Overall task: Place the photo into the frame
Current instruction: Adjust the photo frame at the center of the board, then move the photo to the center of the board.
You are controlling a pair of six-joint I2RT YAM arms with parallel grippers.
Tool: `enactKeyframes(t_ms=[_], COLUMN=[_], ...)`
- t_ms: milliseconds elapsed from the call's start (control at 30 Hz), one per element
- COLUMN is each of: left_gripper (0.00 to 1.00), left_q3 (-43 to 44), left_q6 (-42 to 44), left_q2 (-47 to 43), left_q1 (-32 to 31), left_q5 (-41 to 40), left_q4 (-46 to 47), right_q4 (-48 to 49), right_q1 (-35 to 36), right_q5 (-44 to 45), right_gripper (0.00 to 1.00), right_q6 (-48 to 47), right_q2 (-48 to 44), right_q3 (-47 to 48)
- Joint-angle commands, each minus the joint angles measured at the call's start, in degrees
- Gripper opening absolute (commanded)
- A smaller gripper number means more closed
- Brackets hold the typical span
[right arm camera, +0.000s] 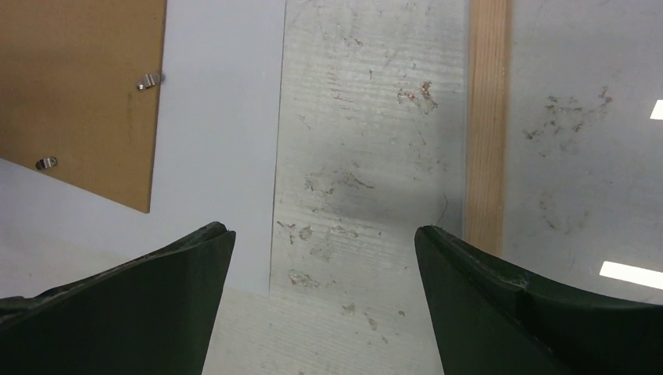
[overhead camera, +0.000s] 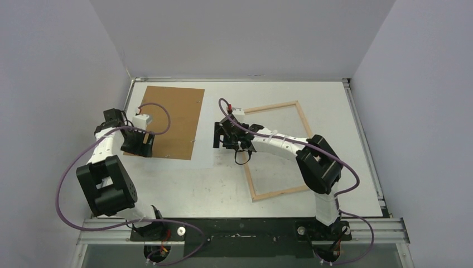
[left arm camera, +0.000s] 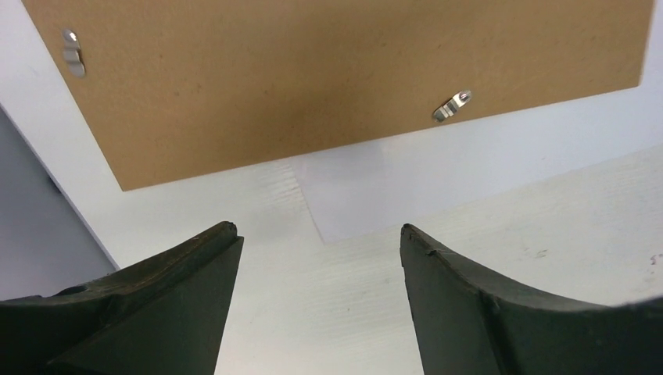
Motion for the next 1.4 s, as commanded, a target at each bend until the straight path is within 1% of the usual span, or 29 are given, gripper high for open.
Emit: enactKeyframes(t_ms=[0, 133, 233, 467, 600, 800, 1100, 1367], left_gripper=[0.72, 0.7, 0.7, 0.69, 0.69, 0.69, 0.67, 0.65], left_q3=[-1.8, -4.3, -5.3, -0.5, 0.0, -3.6, -5.6, -9.1], left_q6=[4.8, 7.2, 8.4, 8.3, 9.8, 14.5, 13.6, 15.3], left_q2=[2.3, 2.8, 2.4, 4.7, 6.0, 6.2, 8.0, 8.6], left_q1=[2.6, 3.4, 4.5, 5.5, 5.5, 6.6, 6.3, 6.1], left_q5=[-2.5, -5.2, -5.6, -2.9, -4.5, -9.5, -9.9, -11.0], left_q4=[1.4, 3.4, 4.4, 1.3, 1.8, 6.0, 10.0, 13.5], right_q4=[2.5, 4.0, 5.6, 6.7, 6.6, 10.1, 12.5, 13.0], right_q1=[-0.7, -0.6, -0.6, -0.3, 0.5, 0.6, 1.9, 2.4], right_q5=[-1.7, -2.7, -4.2, -4.2, -5.0, -8.6, -10.4, -10.3], right_gripper=[0.89, 0.89, 0.89, 0.87, 0.86, 0.86, 0.85, 0.85], right_q6=[2.5, 3.3, 3.5, 3.4, 3.8, 6.5, 9.5, 11.9], right_q2=[1.6, 2.7, 3.7, 7.2, 8.1, 6.2, 6.8, 7.5], right_q3=[1.6, 0.5, 0.2, 2.9, 2.6, -2.0, -3.1, -3.1])
